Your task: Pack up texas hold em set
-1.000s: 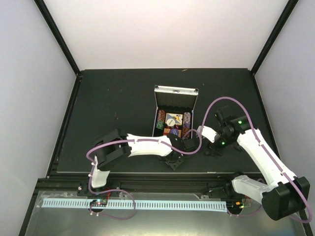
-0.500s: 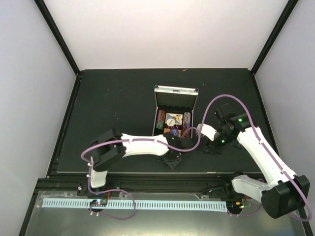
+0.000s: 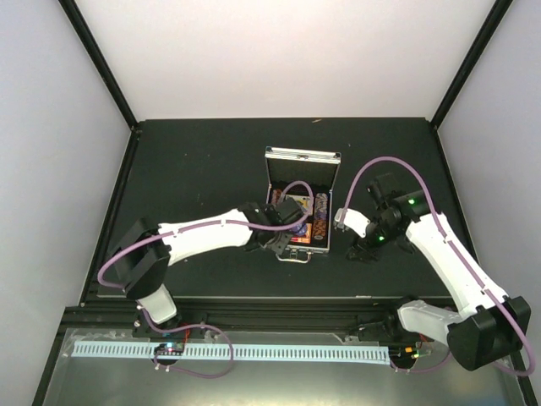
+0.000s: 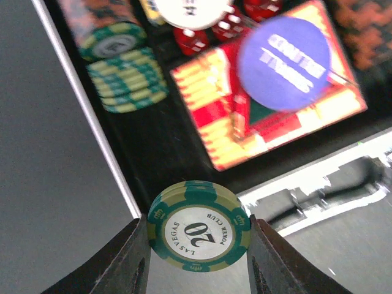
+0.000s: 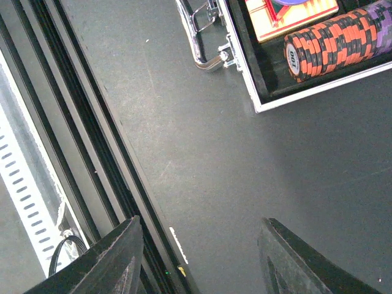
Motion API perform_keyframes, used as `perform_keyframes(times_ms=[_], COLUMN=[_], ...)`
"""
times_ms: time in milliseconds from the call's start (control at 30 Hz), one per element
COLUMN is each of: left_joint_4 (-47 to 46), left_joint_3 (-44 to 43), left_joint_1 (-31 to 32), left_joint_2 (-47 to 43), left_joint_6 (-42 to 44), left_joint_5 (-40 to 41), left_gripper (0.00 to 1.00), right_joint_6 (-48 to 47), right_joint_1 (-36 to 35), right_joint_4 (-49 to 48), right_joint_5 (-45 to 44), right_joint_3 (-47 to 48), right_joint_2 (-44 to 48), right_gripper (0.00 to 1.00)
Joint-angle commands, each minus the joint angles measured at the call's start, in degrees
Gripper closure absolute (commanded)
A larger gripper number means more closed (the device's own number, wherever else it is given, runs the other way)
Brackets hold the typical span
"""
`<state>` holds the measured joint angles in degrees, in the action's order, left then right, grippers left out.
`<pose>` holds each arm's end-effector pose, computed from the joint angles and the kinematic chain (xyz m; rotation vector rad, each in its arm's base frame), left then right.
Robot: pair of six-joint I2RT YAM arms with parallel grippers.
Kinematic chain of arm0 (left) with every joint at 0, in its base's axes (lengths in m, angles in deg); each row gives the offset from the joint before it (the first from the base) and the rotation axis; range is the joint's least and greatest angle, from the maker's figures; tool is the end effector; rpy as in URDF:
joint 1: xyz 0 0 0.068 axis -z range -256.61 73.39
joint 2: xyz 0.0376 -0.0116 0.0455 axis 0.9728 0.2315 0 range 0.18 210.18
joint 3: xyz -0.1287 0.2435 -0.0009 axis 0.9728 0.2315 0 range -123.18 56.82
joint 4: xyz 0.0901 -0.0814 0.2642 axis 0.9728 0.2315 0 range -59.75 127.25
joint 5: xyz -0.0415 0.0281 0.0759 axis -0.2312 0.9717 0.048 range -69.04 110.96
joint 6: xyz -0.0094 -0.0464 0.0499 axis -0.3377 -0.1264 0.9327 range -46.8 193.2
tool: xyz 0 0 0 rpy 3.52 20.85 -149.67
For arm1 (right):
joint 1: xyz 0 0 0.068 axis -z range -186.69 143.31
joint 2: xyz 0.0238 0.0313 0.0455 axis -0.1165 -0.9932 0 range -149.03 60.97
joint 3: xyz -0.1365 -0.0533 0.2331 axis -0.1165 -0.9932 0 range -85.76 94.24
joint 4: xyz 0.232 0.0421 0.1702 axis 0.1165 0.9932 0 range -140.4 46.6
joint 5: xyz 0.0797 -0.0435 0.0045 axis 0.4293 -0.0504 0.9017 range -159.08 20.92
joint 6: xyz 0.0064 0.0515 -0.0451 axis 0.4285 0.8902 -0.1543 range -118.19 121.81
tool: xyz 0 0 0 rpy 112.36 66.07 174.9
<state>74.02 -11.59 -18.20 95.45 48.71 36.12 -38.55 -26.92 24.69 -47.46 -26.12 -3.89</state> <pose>0.2010 -0.2992 0.1874 0.7333 2.6151 -0.0360 0.1883 0.0912 0.2656 -1.4875 2.4541 0.4971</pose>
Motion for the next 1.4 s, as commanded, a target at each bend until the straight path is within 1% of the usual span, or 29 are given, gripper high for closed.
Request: perform_keyframes(times_ms=[0,133,300,600,867,1067,1233,1367], left_joint_4=[-5.28,-7.71,-9.32,-12.56,-12.40,-11.87,-11.66,-11.82], left_joint_3=[0.45,0.38,-0.06,-1.49,-5.25,-4.98,-3.60,-2.30], left_joint_1=[-4.61,-7.78,-9.60,-11.71,-11.99,-12.22,-12.27,-12.27], left_joint_2=[1.99,4.03,7.01,11.07,15.22,15.13,12.03,9.90], left_joint_6=[0.50,1.73,2.78,2.84,3.75,2.69,1.92,1.70], left_joint_5=[0.91,-0.80,-2.37,-4.59,-3.77,-2.17,-2.18,-2.33], left_gripper=[0.66,0.66,0.66,0.65,0.65,0.52,0.47,0.47], right_joint_6=[-0.20,-0.54,-1.26,-1.62,-1.38,-0.79,-0.52,-0.16], right_joint_1=[-0.16,-0.11,-0.16,-0.16,-0.16,-0.16,-0.22,-0.20], right_joint_4=[0.97,1.35,1.55,2.57,2.27,2.19,1.74,1.38], right_joint_5=[1.14,0.96,0.90,0.14,-0.37,-0.10,-0.01,0.29], right_joint_3=[2.40,2.62,2.87,5.35,2.99,2.85,3.21,3.66], right_joint_2=[-1.09,-1.52,-2.60,-4.17,-2.75,-2.68,-2.88,-3.50], right_gripper=[0.46,0.46,0.46,0.46,0.46,0.46,0.46,0.46])
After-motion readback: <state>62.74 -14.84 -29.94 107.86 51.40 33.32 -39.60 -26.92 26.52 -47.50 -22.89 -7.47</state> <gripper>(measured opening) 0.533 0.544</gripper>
